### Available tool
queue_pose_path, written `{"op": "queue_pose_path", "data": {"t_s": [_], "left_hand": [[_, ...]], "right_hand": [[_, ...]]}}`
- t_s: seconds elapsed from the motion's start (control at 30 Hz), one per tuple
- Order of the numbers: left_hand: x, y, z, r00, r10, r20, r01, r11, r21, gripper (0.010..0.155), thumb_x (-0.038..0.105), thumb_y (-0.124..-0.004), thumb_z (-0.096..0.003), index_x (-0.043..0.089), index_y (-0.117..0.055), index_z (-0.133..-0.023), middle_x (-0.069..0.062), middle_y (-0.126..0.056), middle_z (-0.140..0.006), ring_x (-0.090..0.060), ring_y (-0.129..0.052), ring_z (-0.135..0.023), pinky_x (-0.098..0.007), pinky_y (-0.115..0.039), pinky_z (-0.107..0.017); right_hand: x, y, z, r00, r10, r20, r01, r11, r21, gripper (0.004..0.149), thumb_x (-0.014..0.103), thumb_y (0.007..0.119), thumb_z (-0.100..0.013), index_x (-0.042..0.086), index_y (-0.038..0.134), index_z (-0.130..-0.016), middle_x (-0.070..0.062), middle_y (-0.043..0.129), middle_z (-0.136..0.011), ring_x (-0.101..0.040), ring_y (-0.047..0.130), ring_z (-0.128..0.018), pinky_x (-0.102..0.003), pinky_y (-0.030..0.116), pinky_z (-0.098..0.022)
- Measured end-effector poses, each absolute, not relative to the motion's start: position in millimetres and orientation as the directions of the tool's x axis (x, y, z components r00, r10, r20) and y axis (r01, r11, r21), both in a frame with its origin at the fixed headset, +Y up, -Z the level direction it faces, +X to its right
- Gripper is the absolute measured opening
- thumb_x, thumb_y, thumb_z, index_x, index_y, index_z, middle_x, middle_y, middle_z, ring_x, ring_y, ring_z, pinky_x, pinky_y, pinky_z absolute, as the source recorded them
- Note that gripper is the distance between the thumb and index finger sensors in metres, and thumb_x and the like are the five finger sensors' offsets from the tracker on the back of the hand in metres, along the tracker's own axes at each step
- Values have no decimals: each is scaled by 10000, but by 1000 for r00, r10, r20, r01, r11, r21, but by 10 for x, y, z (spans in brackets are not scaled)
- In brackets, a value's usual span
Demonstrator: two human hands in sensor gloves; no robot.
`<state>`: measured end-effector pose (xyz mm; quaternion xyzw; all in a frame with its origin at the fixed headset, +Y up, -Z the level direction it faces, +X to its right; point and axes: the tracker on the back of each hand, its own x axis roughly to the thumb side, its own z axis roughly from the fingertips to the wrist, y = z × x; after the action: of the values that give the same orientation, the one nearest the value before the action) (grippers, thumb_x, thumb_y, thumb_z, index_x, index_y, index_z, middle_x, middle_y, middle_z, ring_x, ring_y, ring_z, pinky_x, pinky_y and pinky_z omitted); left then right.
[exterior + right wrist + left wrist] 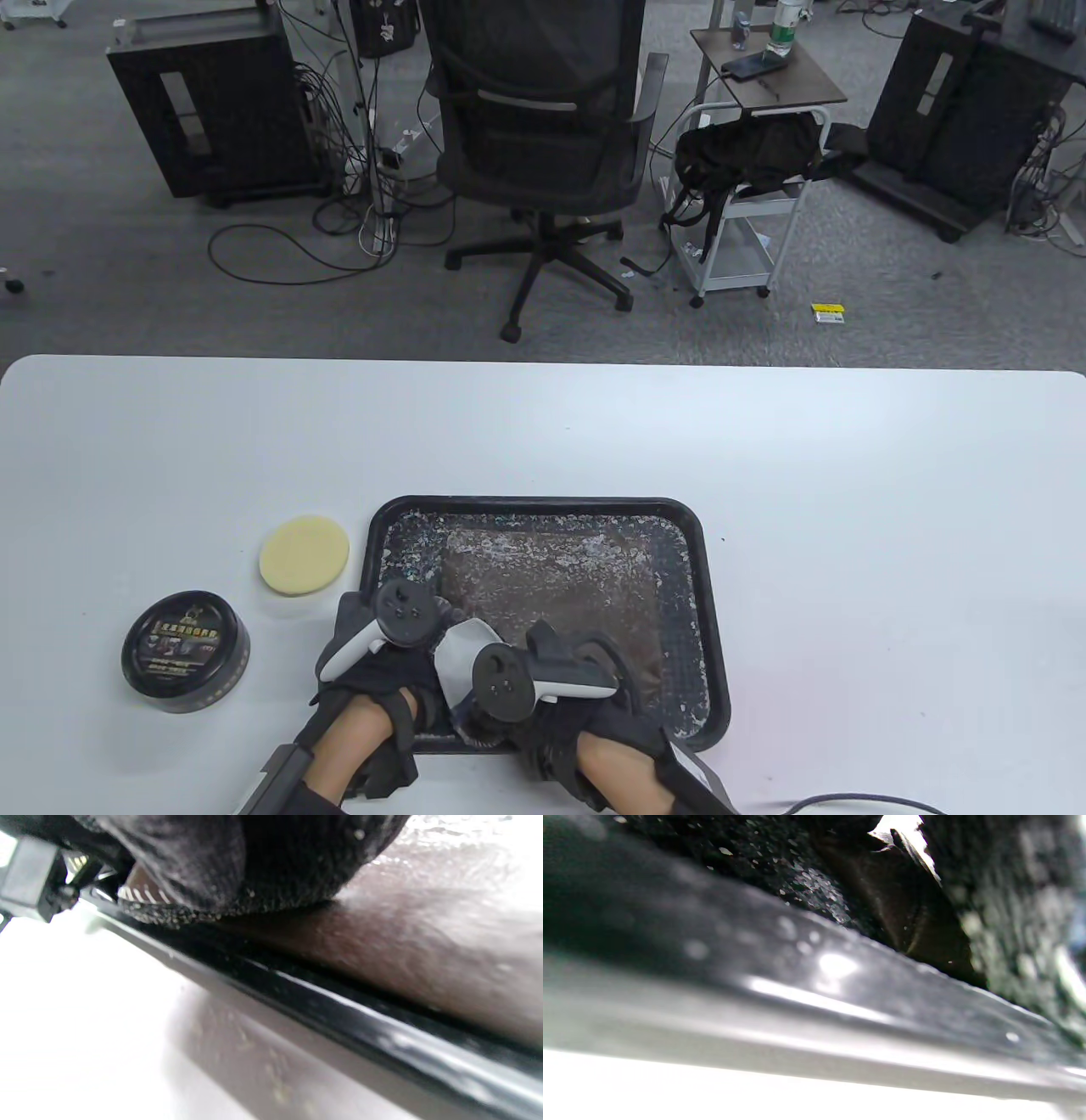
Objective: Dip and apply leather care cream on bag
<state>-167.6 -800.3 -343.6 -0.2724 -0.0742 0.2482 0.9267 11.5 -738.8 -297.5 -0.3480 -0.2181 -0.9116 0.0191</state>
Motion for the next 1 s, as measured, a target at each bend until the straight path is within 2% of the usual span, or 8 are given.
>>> {"op": "queue_pose_path", "data": {"t_s": [0.43,0.57,1.0], "left_hand": [[-1662,-7984,-3443,883,468,5,-395,750,-531,593,264,-675,-445,378,-426,-972,103,-236,-1072,-199,-218,-1055,-497,-212,-759],[-1658,-7984,-3444,887,462,9,-387,754,-531,593,265,-674,-445,380,-426,-971,105,-236,-1072,-198,-221,-1055,-497,-217,-760],[-1624,-7990,-3429,894,447,22,-368,764,-530,597,264,-672,-444,381,-420,-972,100,-234,-1072,-202,-224,-1056,-503,-225,-761]], "right_hand": [[839,-7315,-3087,-847,79,525,174,-893,415,492,181,817,-403,361,883,-856,106,805,-983,-176,713,-967,-563,535,-728],[1053,-7322,-3102,-867,123,483,112,-897,429,478,163,815,-400,369,908,-821,130,819,-969,-153,696,-975,-577,510,-733],[1438,-7267,-3100,-928,76,366,97,-897,431,454,145,795,-404,364,916,-783,135,787,-946,-187,704,-977,-602,514,-730]]}}
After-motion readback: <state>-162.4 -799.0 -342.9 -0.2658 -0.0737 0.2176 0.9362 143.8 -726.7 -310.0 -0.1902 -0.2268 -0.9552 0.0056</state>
